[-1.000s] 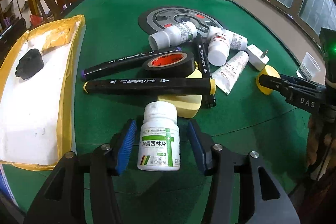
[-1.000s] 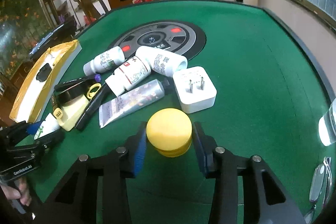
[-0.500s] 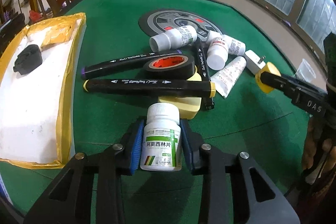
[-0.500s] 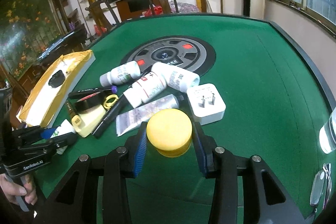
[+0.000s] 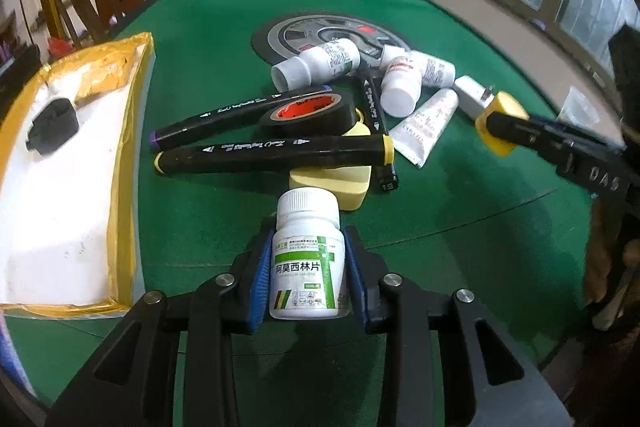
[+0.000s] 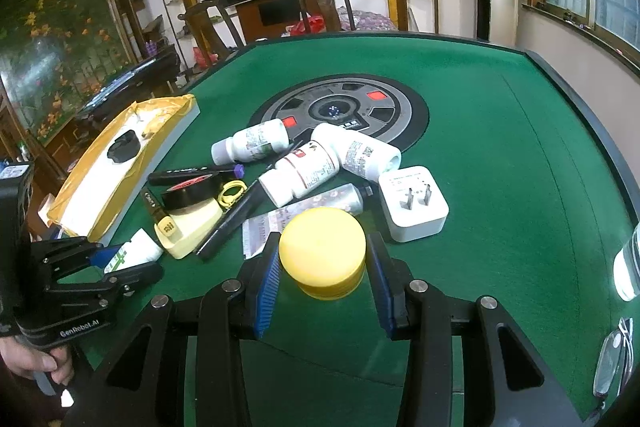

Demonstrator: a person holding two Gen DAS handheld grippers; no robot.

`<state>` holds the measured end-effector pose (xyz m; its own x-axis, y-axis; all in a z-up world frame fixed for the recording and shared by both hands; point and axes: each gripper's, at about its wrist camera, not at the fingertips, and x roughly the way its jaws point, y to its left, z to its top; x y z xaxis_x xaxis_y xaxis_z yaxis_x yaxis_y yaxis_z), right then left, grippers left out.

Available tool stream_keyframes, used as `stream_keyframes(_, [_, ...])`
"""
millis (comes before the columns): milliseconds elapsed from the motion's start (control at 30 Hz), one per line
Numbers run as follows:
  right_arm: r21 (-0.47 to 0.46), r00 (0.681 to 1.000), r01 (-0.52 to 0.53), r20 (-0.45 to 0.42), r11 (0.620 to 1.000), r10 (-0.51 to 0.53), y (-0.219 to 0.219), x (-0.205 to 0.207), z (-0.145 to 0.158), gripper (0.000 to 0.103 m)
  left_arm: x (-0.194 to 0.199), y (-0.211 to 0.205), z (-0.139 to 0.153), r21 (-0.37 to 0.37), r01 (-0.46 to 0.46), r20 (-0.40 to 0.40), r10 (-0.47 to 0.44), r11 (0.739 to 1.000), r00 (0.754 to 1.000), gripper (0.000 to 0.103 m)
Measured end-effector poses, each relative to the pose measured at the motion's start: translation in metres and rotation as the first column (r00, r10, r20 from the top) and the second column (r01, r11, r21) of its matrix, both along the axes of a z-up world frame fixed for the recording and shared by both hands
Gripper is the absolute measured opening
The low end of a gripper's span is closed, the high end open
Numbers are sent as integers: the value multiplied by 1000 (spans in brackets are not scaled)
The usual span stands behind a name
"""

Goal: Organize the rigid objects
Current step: 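Carry the pill bottle in the left tool while the right tool carries the yellow container over the tray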

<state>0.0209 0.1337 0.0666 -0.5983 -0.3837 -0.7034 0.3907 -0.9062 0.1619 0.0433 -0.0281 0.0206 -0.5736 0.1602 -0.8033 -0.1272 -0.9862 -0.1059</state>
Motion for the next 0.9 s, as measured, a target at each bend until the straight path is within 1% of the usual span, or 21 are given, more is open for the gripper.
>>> stream_keyframes(100, [0,1000,-8,-1,1000,8,-1,1,0,37,2,-4,1,23,-12,-2,12,1000,1000,31])
stream_keyframes(233, [-12,1000,-17,-2,1000,17,-2,1,0,37,5,-7,6,39,-25,-39,26,999,999,31])
stream_keyframes(500, [-31,997,-59,-46,998,57,-10,7,6,37,6,-6,12,-2,-39,-81,39,999,996,31])
stream_keyframes(600, [-22,997,-65,-45,998,64,-15,8,4,37,8,-8,14,-10,-45,-92,44,999,995,31])
stream_keyframes(800, [-59,997,-77,-17,995,76,-19,9,2,37,12,-12,25,-14,-56,-128,54,998,990,31])
stream_keyframes(900, [-69,996,-81,-25,994,80,-24,14,5,37,14,-14,29,-17,-57,-141,54,998,989,31])
